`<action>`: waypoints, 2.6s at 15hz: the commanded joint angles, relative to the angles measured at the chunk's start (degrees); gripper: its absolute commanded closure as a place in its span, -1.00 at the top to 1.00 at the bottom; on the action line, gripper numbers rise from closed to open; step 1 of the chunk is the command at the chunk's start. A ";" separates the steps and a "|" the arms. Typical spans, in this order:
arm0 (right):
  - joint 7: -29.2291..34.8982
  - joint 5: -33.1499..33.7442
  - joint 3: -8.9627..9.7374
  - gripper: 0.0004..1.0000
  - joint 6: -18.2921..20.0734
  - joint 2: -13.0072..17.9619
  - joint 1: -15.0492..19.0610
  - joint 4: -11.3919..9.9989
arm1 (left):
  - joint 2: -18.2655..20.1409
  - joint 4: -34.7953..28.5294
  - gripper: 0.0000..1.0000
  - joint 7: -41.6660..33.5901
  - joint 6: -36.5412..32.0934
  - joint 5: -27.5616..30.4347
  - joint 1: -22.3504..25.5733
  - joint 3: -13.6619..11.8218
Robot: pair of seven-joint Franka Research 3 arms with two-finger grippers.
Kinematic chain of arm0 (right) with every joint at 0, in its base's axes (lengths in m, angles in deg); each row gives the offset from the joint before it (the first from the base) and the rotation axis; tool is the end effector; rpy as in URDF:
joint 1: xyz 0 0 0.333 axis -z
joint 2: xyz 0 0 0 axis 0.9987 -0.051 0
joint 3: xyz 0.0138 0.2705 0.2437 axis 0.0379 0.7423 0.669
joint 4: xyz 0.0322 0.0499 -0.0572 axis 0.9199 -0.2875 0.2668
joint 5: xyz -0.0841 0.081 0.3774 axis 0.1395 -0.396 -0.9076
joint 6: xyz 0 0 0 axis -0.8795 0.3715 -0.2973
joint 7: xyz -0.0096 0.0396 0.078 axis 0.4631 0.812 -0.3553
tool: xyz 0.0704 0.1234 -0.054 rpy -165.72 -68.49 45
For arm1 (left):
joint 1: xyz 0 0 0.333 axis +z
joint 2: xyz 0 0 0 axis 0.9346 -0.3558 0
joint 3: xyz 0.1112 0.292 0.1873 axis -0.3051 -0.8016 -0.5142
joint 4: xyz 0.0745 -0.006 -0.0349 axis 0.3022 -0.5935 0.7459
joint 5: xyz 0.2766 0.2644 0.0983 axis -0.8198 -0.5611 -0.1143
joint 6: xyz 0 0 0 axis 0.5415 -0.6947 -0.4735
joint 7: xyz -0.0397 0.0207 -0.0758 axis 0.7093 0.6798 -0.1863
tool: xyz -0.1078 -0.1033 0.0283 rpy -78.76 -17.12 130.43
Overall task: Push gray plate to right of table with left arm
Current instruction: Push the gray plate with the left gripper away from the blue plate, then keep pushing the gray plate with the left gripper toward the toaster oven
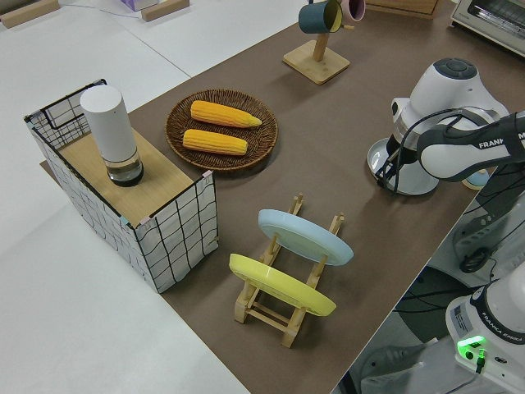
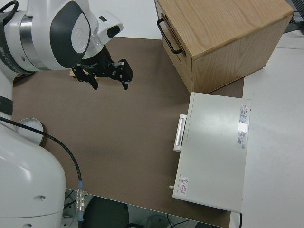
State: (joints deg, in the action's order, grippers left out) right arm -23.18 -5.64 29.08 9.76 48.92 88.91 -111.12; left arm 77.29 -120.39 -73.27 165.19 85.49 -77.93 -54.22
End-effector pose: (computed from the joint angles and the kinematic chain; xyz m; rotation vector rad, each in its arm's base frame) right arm 0.5167 0.0569 0.6601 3.1220 0.1441 -0.2003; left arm 0.3469 -0.0917 0.2987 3.0812 -0.0691 0.0584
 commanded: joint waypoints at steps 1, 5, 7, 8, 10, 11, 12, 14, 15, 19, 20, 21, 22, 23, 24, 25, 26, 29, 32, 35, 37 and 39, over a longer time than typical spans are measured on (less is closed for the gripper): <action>0.75 -0.25 0.92 0.97 0.89 0.14 1.15 0.53 | -3.11 -1.99 -1.00 3.07 4.94 2.71 -2.56 0.48; 0.66 -0.25 0.92 0.97 0.89 0.14 1.15 0.53 | -5.66 0.29 -1.00 8.97 5.12 2.80 -5.46 1.79; 0.66 -0.25 0.92 0.97 0.89 0.14 1.07 0.53 | -6.10 0.73 -1.00 9.93 5.12 2.80 -5.47 2.93; 0.66 -0.25 0.92 0.97 0.89 0.14 1.07 0.53 | -6.28 0.91 -1.00 10.90 5.12 2.80 -5.47 3.64; 0.75 -0.25 0.92 0.97 0.89 0.14 1.07 0.53 | -6.72 1.26 -1.00 11.17 5.12 2.71 -5.47 4.26; 0.66 -0.25 0.92 0.97 0.89 0.14 1.15 0.53 | -6.98 1.44 -1.00 11.17 5.12 2.71 -5.73 4.52; 0.66 -0.25 0.92 0.97 0.89 0.14 1.16 0.53 | -7.24 1.61 -1.00 11.34 5.12 2.80 -5.73 4.96; 0.66 -0.25 0.92 0.97 0.89 0.14 1.07 0.53 | -8.12 2.66 -1.00 13.88 5.03 2.80 -5.90 6.53; 0.66 -0.25 0.92 0.97 0.89 0.14 1.07 0.53 | -9.26 3.89 -1.00 16.59 4.94 2.80 -5.99 8.72; 0.75 -0.25 0.92 0.97 0.89 0.14 1.07 0.53 | -11.46 6.53 -1.00 21.62 4.59 2.80 -6.08 13.04; 0.66 -0.25 0.92 0.97 0.89 0.14 1.07 0.53 | -11.90 6.97 -1.00 23.02 4.59 2.80 -6.17 14.09; 0.66 -0.25 0.92 0.97 0.89 0.14 1.15 0.53 | -12.34 7.58 -1.00 24.25 4.59 2.71 -6.08 15.15; 0.66 -0.25 0.92 0.97 0.89 0.14 1.07 0.53 | -12.95 8.03 -1.00 25.31 4.68 2.71 -6.17 15.94; 0.66 -0.25 0.92 0.97 0.89 0.14 1.07 0.53 | -13.39 8.73 -1.00 26.63 4.68 2.62 -6.17 16.90; 0.66 -0.25 0.92 0.97 0.89 0.14 1.15 0.53 | -14.01 9.34 -1.00 28.03 4.68 2.28 -6.08 17.70; 0.66 -0.25 0.92 0.97 0.89 0.14 1.07 0.53 | -14.71 10.13 -1.00 29.35 4.59 2.10 -6.17 18.40; 0.66 -0.25 0.92 0.97 0.89 0.14 1.07 0.53 | -15.15 10.75 -1.00 30.41 4.59 2.01 -6.17 19.28; 0.66 -0.25 0.92 0.97 0.89 0.14 1.07 0.53 | -16.56 12.94 -1.00 34.62 4.33 1.57 -6.26 21.74; 0.75 -0.25 0.92 0.97 0.89 0.14 1.15 0.53 | -18.23 15.14 -1.00 39.89 4.15 -1.23 -7.13 23.06; 0.75 -0.25 0.92 0.97 0.89 0.14 1.15 0.53 | -21.38 18.04 -1.00 46.13 4.15 -5.19 -8.97 23.07; 0.75 -0.25 0.92 0.97 0.89 0.14 1.15 0.53 | -23.32 20.15 -1.00 49.21 3.80 -7.38 -9.59 23.15; 0.66 -0.25 0.92 0.97 0.89 0.14 1.07 0.53 | -25.26 22.69 -1.00 52.64 2.40 -9.15 -11.26 23.07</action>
State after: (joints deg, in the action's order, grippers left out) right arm -23.18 -5.64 29.08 9.76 48.92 88.91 -111.12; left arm 59.58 -102.25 -26.39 168.34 79.80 -86.47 -31.09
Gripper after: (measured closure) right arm 0.013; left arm 0.982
